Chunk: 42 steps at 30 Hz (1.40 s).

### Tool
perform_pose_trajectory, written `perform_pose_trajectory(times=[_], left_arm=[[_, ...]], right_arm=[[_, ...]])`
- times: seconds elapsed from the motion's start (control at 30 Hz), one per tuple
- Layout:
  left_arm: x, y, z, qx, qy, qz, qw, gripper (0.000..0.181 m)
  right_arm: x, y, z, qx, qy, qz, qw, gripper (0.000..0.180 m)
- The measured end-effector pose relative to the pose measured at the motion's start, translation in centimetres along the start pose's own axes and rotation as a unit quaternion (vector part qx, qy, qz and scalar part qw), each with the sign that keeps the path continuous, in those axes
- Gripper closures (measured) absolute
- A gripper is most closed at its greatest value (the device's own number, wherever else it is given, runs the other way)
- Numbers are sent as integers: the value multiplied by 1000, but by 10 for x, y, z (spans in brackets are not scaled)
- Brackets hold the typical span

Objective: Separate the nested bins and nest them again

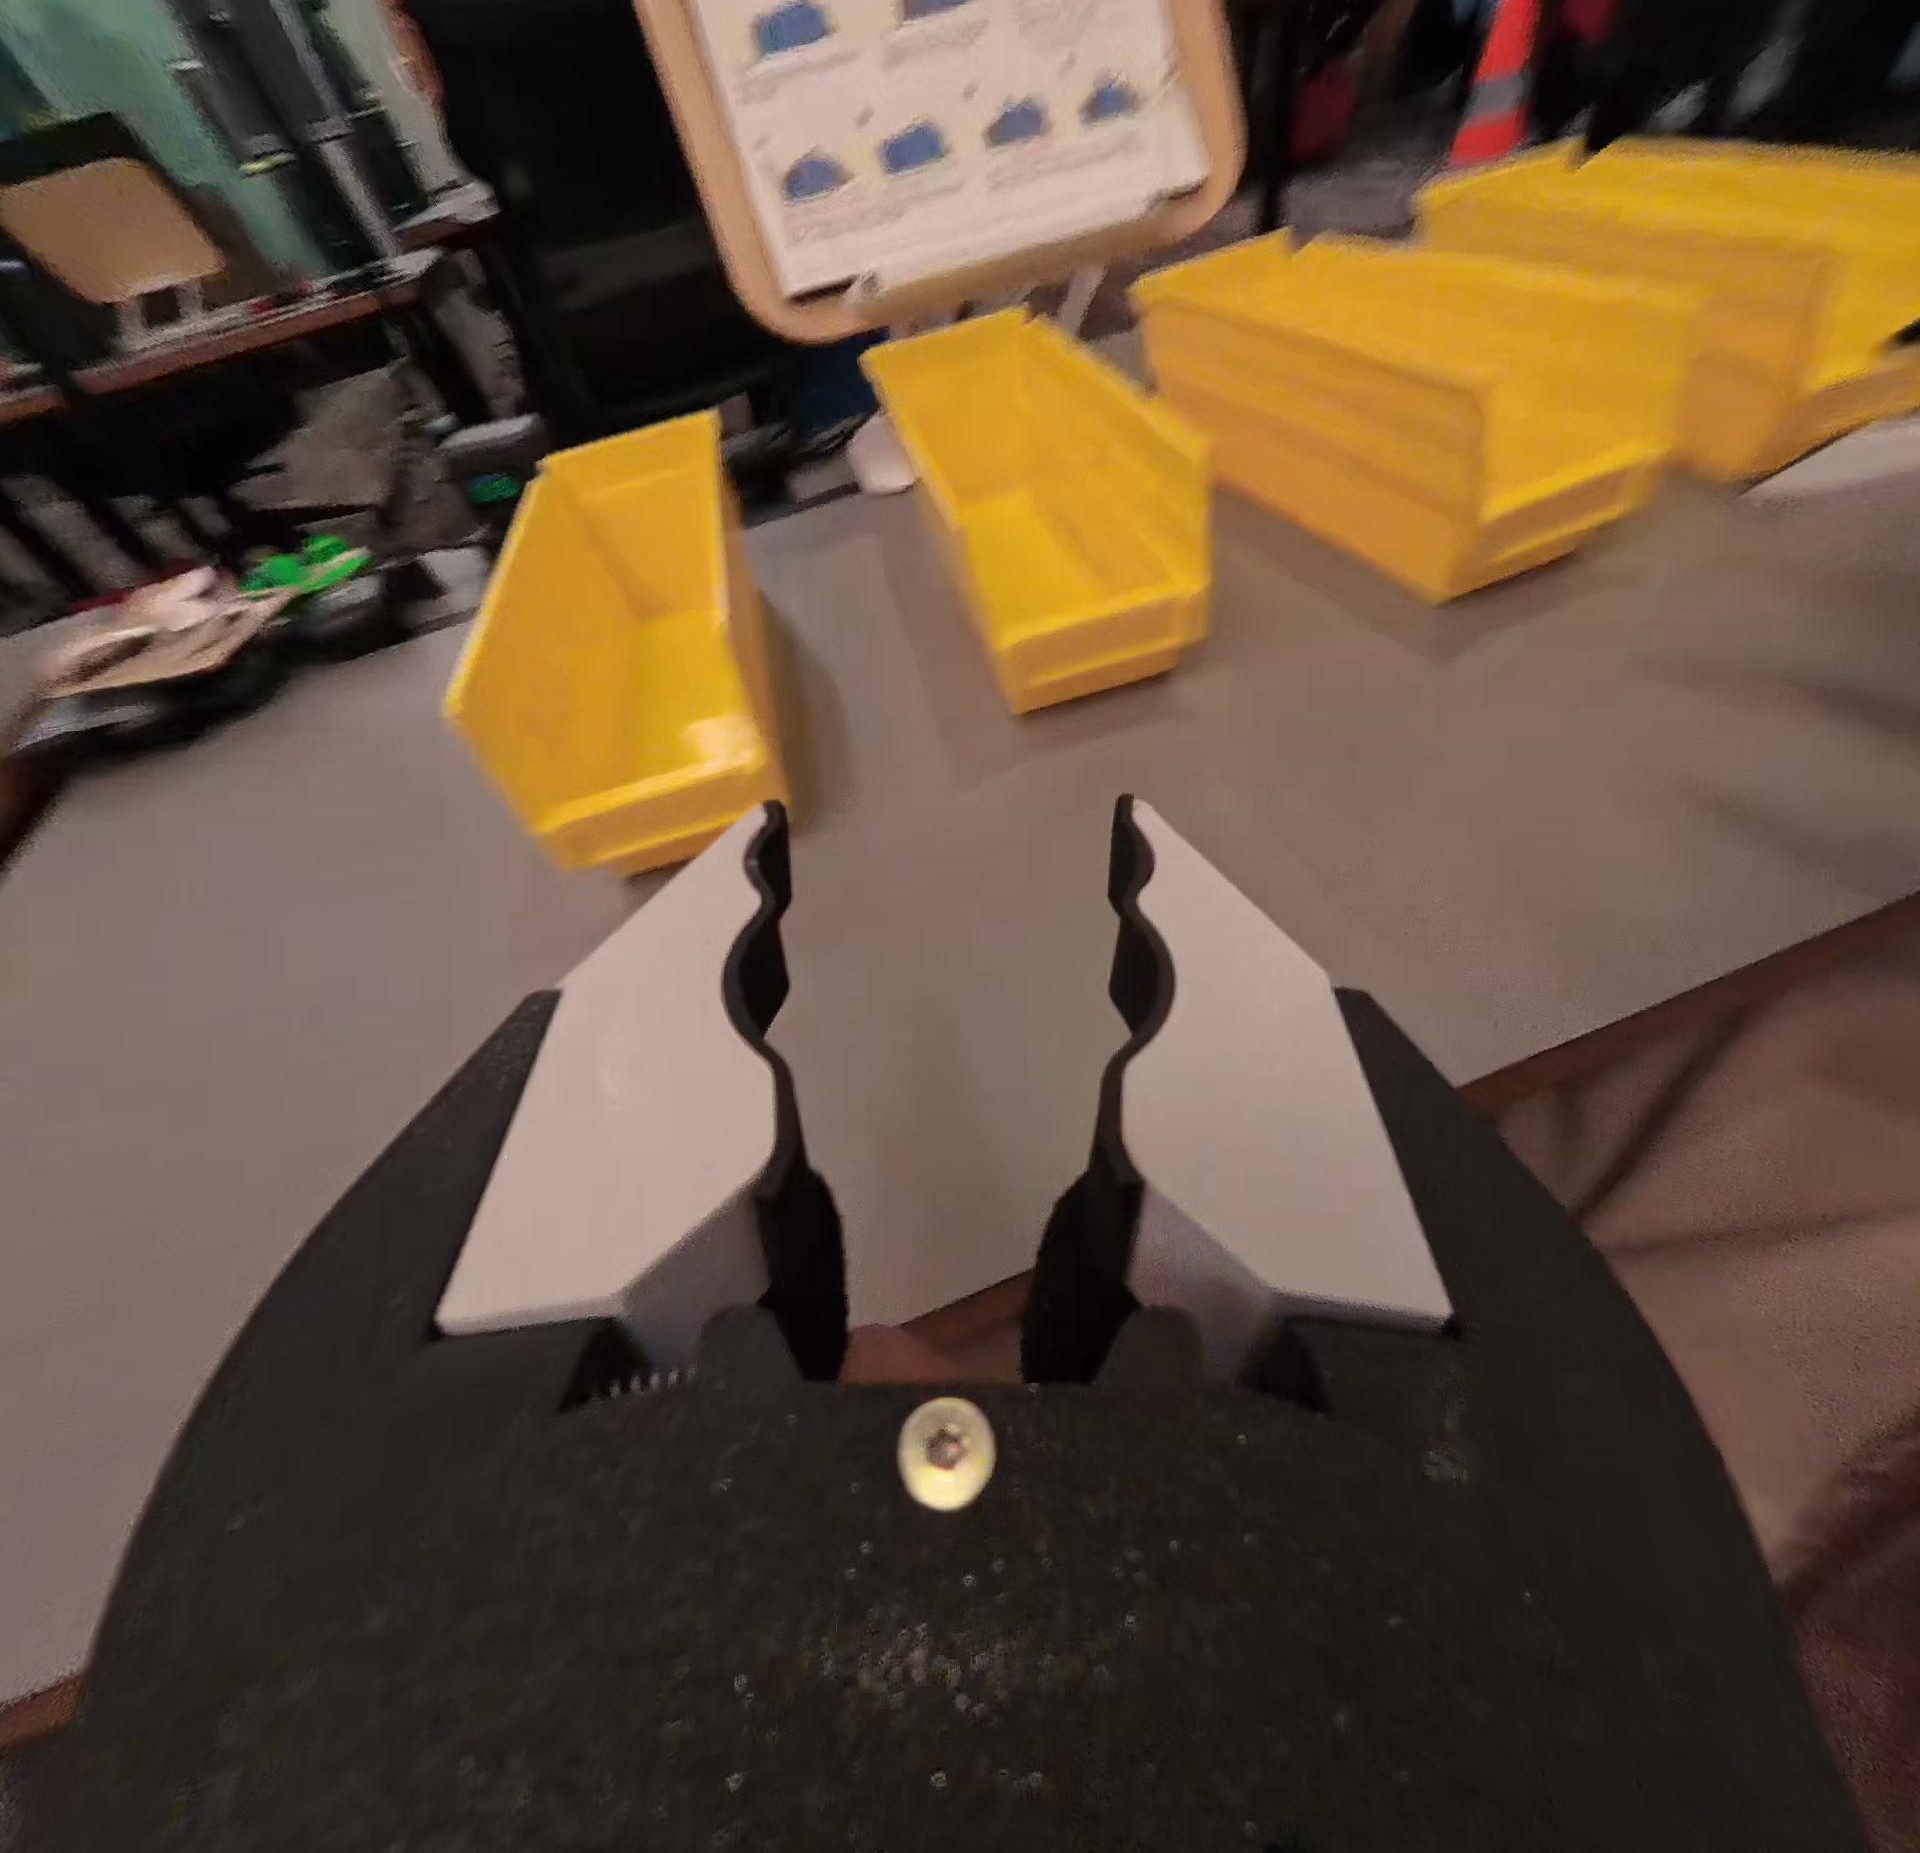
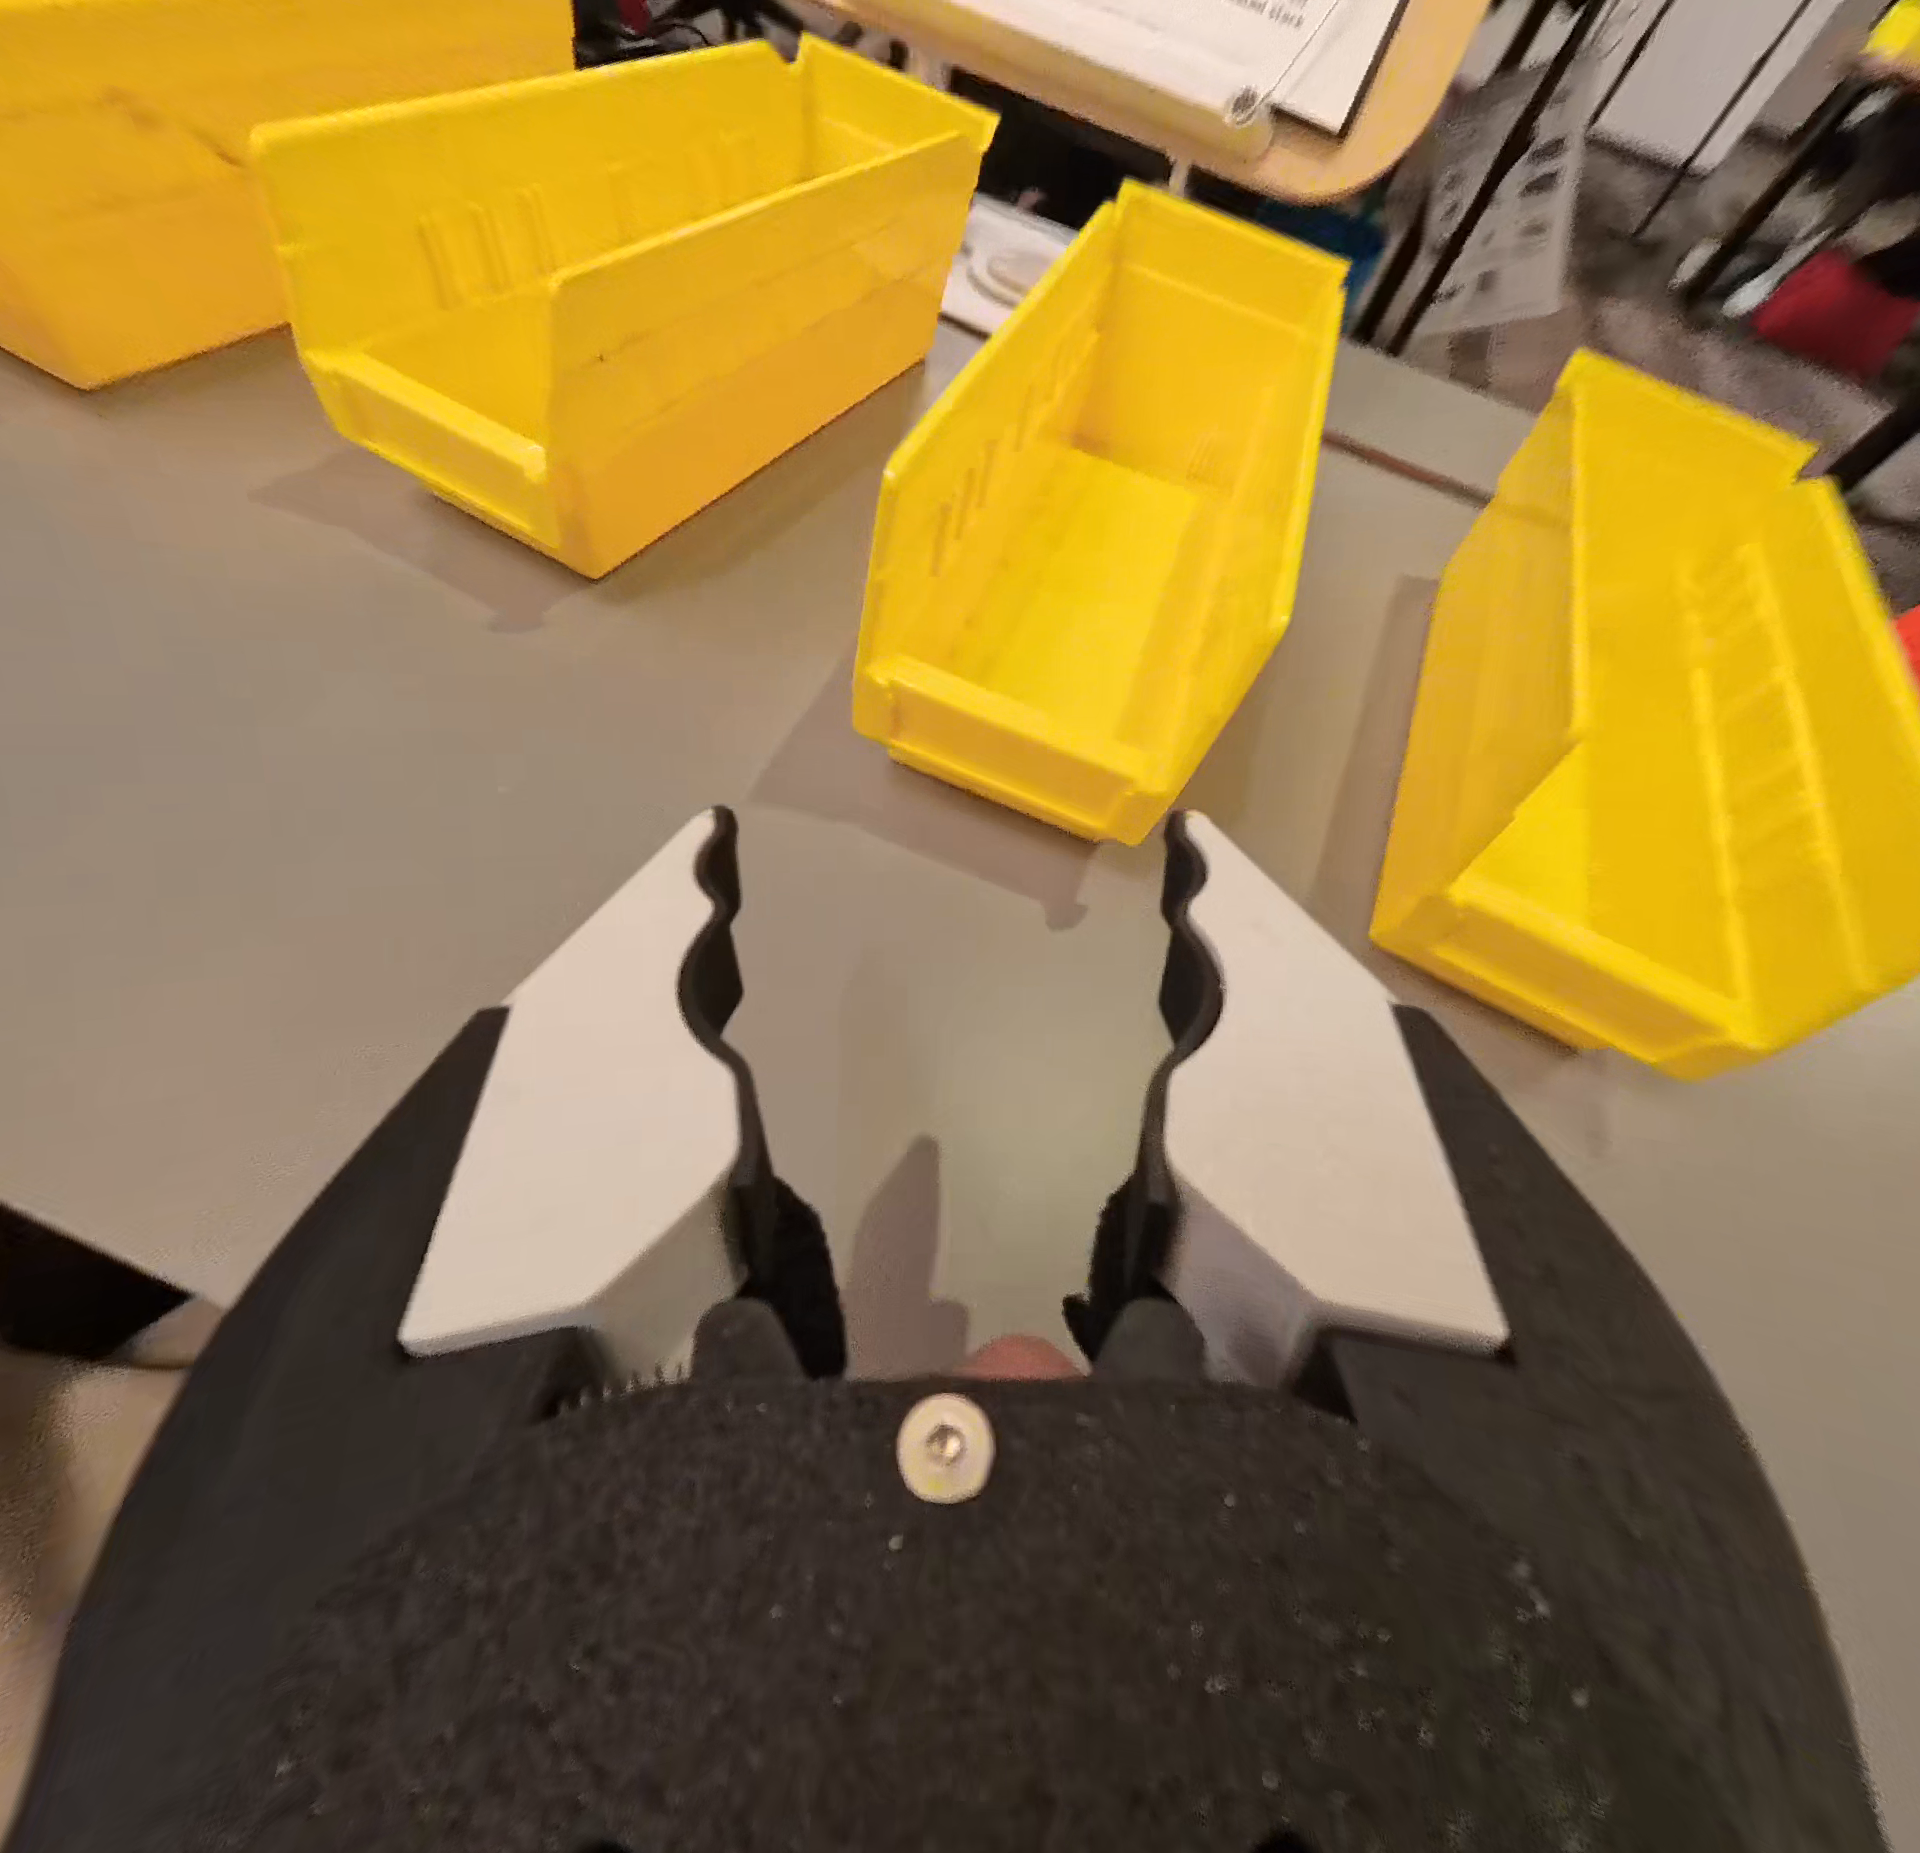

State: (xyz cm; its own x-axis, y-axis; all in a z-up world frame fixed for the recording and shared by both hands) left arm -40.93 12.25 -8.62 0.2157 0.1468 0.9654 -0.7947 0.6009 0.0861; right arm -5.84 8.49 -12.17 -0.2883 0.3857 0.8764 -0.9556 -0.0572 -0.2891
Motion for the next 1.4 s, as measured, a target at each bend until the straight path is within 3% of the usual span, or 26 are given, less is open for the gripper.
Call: perform_pose_trajectory(times=[0.1, 0.27, 0.43, 0.67, 0.93, 1.4], left_arm=[[-11, 13, 2, 27, 43, 15, 999, 120], [-14, 9, 3, -22, 61, 120, 991, 123], [-19, 2, -2, -59, 91, 162, 981, 132], [-25, -2, -9, -57, 118, 154, 979, 132], [-30, -4, -11, -52, 133, 144, 979, 133], [-37, 3, -8, -51, 152, 187, 969, 140]], right_arm=[[9, 17, 1, 10, -26, 3, 1000, 106], [12, 42, 0, 99, -13, -81, 992, 107], [9, 44, 3, 110, -12, -83, 990, 111], [4, 46, 9, 126, 26, -105, 986, 117], [2, 50, 8, 110, 43, -65, 991, 118], [3, 54, 6, 120, 44, -71, 989, 119]])
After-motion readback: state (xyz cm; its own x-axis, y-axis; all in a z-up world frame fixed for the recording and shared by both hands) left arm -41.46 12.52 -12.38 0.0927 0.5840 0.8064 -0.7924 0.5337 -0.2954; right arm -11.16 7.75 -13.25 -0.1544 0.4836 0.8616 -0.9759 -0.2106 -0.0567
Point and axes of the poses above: each gripper's, where its closed fingertips meet, z back along the fingers, x out of its top, y = z × x across the jaws, the point moved 5 cm from there along z, back along the fingers, and after that the axes turned 6 degrees about z, right-handed, at the moved point
